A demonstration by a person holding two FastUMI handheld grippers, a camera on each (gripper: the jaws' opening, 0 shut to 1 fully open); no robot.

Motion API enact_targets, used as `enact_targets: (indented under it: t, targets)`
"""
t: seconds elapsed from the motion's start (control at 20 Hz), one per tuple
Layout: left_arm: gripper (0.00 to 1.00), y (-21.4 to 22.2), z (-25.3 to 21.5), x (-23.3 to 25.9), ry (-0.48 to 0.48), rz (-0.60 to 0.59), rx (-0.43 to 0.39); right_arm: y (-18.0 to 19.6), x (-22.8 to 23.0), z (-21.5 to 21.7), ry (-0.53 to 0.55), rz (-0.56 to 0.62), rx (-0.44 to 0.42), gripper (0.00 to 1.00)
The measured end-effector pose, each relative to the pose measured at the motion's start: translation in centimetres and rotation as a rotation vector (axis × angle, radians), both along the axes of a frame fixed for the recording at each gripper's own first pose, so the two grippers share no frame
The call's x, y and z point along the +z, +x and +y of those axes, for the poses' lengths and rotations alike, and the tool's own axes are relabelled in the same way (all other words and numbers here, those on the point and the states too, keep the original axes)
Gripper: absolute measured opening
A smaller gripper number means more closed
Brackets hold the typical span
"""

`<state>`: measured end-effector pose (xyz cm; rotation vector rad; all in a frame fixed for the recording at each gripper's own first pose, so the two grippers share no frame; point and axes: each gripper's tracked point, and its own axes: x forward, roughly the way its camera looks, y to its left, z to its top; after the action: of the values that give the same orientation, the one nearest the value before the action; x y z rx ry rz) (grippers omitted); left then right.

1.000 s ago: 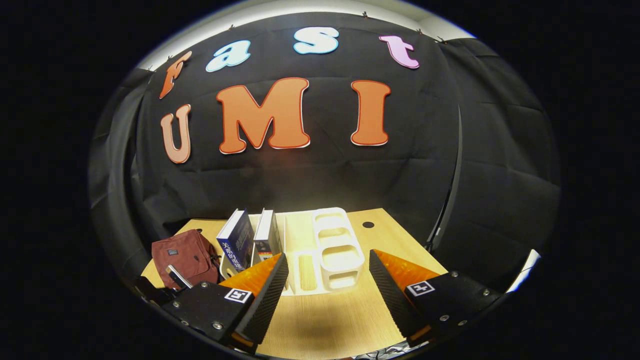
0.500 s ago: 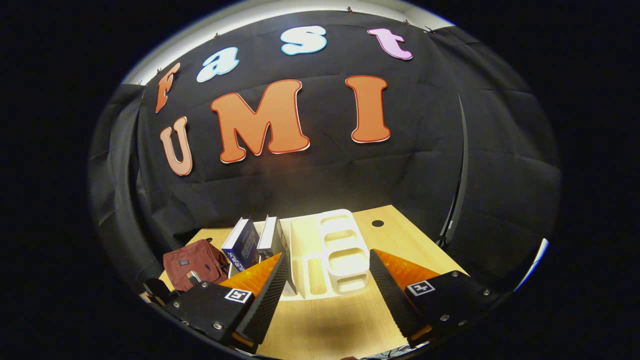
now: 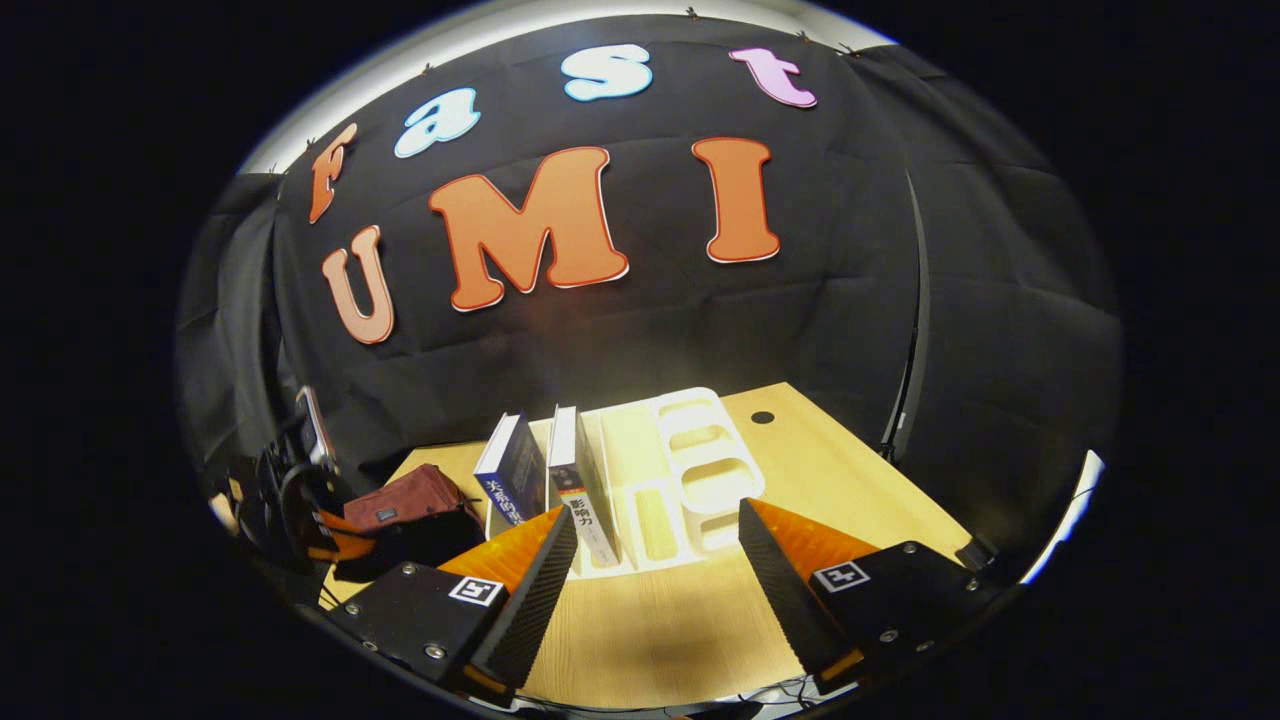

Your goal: Open the schoolbag, grab two books from the bookshelf and put them into the schoolbag.

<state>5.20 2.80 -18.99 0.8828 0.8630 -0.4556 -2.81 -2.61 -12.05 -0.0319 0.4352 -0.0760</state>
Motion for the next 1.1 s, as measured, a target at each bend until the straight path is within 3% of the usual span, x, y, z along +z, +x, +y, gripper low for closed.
enact_targets:
  t: [0.2, 0.4, 0.55, 0.9, 1.1]
  targets:
    - [0.01, 3.9, 1.3, 5.0, 0.019, -0.087, -0.023, -1.3, -0.4, 1.6, 0.012, 0.063, 0.028, 0.96]
    - [0.01, 7.4, 1.2, 6.6, 0.051, -0.170, -0.058, -1.5, -0.1, 4.0, -0.005, 0.080, 0.068, 0.96]
    - [0.01, 7.9, 0.8, 6.7, 0.010, -0.158, -0.048, -0.7, 1.1, 6.2, -0.011, 0.085, 0.109, 0.96]
    - [0.01, 7.7, 1.3, 5.1, -0.061, -0.111, -0.026, 5.7, 6.0, 15.2, 0.053, 0.232, 0.269, 0.96]
    - [0.01, 7.6, 2.2, 4.5, -0.104, -0.097, -0.004, 11.4, 6.8, 18.3, -0.045, 0.343, 0.312, 0.97]
